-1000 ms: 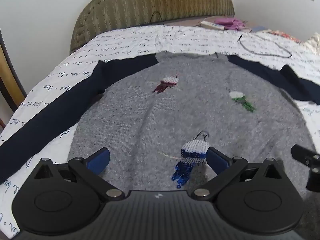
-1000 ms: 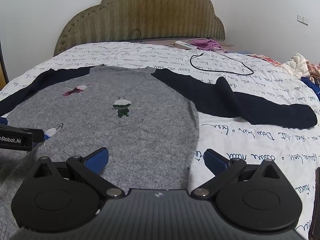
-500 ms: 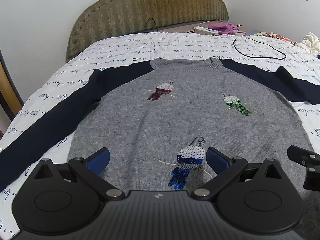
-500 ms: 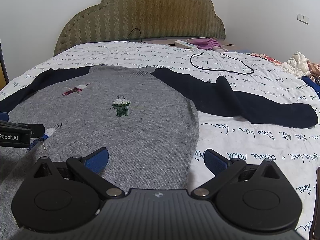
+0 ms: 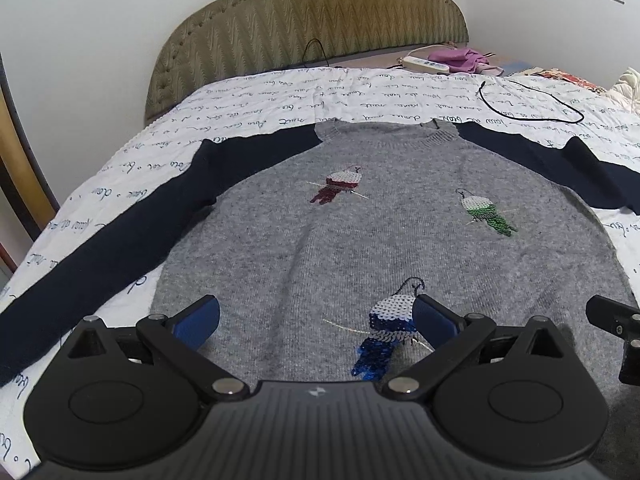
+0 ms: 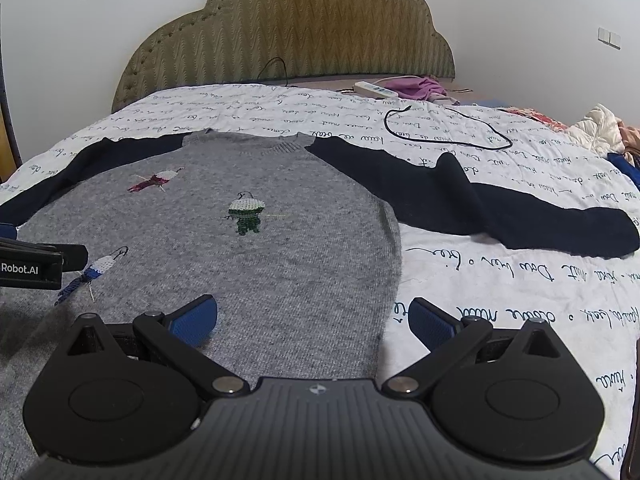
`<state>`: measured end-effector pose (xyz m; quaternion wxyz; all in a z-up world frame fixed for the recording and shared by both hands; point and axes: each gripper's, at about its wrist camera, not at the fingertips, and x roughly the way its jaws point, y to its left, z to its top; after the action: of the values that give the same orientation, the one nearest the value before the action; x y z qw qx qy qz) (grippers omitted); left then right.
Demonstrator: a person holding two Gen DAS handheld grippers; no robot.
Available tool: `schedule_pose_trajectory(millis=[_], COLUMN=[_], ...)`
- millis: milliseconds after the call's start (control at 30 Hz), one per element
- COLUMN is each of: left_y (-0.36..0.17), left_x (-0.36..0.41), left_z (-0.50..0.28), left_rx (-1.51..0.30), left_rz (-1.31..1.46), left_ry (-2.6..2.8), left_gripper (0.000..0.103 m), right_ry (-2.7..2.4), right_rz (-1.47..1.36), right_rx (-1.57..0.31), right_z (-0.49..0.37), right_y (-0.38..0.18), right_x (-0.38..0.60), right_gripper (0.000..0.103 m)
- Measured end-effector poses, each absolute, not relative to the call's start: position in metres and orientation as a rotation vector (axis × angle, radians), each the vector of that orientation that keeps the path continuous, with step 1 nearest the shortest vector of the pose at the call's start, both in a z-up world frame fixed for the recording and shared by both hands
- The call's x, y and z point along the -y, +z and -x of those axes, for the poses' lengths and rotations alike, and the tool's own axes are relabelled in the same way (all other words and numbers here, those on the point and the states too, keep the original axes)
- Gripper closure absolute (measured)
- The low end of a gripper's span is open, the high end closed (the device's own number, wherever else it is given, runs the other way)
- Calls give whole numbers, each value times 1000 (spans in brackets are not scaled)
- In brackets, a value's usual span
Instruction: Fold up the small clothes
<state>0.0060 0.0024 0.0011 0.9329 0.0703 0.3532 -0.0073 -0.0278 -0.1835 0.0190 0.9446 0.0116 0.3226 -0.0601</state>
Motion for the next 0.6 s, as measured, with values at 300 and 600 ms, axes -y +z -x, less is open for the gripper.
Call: schedule_pose_trajectory(millis=[300,600], left_y=[-1,-1], left_x=[0,5], left_z=[-9,-15], left_rx=[-732,-724], left_rz=[-147,-160], left_ry=[-7,-2], left_gripper=[0,0], right_ry=[-103,-81], right_rz=[-47,-70], right_rx=[-644,-636], right_z=[29,27], right_y=[20,19], right_x=[187,191], right_gripper=[0,0])
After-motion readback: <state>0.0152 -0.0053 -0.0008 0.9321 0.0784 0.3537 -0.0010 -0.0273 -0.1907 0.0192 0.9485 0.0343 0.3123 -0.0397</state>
